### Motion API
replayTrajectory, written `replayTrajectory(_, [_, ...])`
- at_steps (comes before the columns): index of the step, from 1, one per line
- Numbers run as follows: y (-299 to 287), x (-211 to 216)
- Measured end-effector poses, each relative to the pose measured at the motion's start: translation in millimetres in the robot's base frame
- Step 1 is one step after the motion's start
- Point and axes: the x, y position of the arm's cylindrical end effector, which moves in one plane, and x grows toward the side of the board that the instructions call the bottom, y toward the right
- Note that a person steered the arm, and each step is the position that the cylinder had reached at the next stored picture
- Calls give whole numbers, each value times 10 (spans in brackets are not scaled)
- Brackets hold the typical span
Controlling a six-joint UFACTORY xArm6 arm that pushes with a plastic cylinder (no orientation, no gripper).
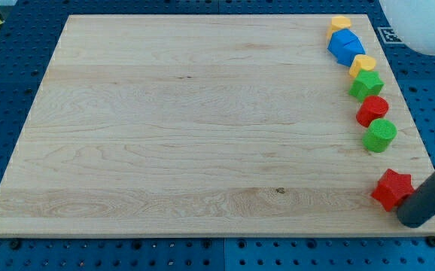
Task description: Slightly move the red star to the right
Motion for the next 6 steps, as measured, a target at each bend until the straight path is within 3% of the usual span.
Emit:
replayTrajectory(2, [-70, -257])
replayTrajectory(6, [-556, -235])
